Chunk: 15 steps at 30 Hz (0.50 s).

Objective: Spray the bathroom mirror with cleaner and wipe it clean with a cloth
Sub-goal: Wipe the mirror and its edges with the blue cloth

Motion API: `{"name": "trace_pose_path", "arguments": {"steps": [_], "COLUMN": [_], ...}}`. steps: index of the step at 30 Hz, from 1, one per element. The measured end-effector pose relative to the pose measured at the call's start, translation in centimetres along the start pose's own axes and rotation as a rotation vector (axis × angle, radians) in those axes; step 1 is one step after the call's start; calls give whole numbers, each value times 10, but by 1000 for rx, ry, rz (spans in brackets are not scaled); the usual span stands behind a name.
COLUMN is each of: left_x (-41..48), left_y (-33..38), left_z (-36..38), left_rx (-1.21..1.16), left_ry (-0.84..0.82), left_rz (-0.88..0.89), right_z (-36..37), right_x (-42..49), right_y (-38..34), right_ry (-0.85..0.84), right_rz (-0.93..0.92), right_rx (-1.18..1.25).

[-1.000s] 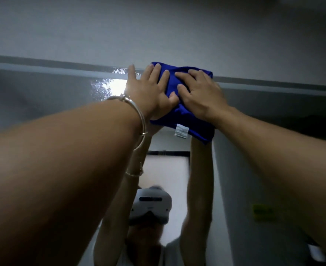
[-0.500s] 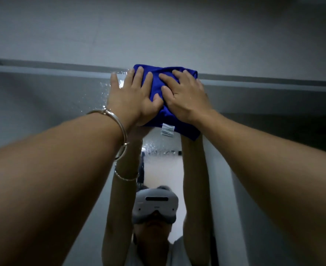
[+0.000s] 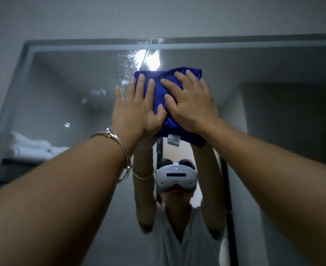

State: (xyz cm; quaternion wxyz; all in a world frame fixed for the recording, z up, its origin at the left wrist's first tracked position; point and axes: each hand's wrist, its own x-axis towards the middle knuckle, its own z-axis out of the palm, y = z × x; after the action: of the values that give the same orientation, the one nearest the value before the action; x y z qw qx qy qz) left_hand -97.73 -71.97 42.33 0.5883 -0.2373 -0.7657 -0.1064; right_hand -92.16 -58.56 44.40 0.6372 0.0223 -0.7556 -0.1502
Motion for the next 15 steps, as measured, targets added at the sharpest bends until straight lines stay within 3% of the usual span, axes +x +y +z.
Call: {"name": "trace_pose_path", "arguments": {"steps": [6, 15], "left_x": [-64, -74], "left_y": [13, 17], "left_z": [9, 9], "left_rx": [31, 32], "left_ry": [-100, -161], "left_rz": [-55, -84], "right_z": [5, 11], "right_x": [-59, -69], "right_y": [-14, -19], "right_ry": [-61, -52], "right_rz": [-50, -16], "right_rx": [4, 5]}}
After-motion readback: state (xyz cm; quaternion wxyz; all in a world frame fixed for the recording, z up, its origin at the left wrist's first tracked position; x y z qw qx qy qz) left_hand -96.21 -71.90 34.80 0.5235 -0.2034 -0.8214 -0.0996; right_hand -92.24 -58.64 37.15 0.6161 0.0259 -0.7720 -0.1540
